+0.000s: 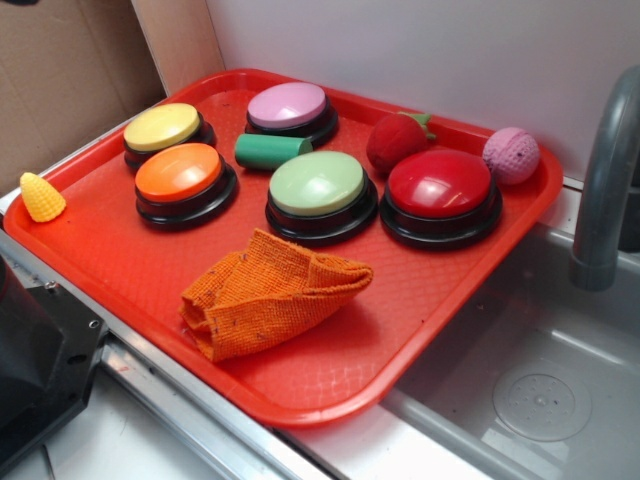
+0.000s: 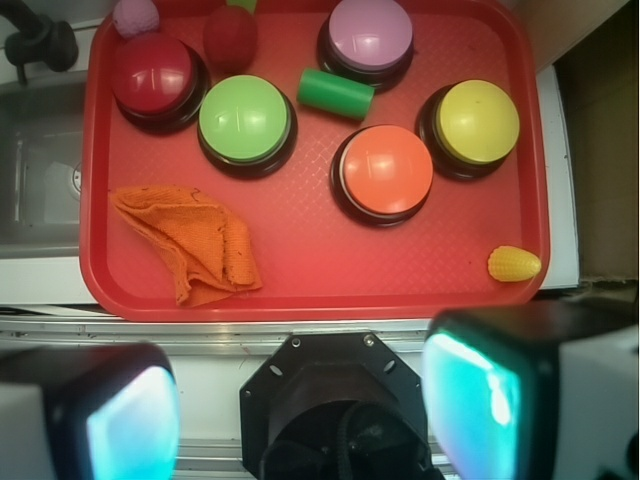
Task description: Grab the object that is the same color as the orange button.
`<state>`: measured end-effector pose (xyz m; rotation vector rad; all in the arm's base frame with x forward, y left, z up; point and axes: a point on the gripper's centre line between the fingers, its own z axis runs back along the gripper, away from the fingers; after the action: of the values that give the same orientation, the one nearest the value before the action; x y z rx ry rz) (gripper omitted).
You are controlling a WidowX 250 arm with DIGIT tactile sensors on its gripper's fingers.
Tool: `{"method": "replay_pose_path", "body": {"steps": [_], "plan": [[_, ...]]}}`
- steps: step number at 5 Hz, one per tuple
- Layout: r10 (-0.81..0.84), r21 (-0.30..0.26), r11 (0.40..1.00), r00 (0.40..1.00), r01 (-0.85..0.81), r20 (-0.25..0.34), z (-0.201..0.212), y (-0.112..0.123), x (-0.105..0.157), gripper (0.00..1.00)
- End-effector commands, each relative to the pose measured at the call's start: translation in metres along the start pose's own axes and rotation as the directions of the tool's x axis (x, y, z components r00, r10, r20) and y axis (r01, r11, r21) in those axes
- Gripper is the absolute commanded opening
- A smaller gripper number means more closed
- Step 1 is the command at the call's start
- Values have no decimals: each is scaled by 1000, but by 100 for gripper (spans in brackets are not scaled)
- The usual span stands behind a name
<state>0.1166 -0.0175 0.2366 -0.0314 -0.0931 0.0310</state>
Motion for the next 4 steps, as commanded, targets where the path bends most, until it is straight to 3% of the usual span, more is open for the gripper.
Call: {"method": "replay_pose_path", "body": {"steps": [1, 2, 3, 4], "plan": [[0, 0, 1000, 1000, 0, 0, 0, 0, 0, 100], [-169, 20, 985, 986, 169, 5, -22, -11, 16, 100], [-325, -4, 946, 945, 325, -31, -48, -32, 36, 100], [-486, -25, 872, 871, 488, 71, -76, -53, 52, 100]]}}
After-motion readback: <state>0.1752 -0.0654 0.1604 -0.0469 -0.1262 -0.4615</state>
